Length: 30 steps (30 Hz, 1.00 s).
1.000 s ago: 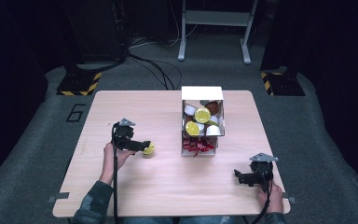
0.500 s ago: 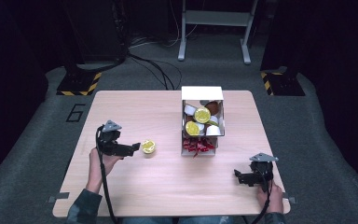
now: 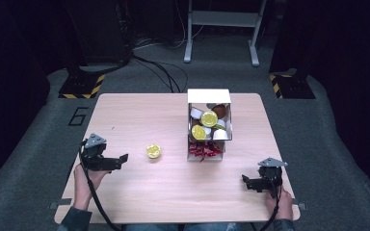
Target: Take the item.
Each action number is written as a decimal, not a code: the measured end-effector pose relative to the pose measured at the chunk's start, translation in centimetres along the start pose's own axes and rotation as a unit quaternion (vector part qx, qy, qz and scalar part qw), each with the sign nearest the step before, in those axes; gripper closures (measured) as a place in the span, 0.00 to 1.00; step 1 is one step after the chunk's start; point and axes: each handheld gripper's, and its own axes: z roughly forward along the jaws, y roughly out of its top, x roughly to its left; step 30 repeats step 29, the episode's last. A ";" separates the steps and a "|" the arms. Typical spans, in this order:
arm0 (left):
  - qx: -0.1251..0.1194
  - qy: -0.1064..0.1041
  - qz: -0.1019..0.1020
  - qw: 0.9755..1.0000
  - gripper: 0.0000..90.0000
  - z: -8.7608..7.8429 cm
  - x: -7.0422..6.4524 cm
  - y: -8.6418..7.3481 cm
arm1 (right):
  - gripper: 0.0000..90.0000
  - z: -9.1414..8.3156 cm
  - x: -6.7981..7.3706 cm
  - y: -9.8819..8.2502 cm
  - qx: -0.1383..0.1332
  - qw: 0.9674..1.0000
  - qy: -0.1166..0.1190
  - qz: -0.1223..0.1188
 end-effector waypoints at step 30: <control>0.054 0.058 -0.056 0.995 0.00 1.2 4.7 -10.0 | 0.00 0.0 0.0 0.0 0.000 1.000 0.000 0.000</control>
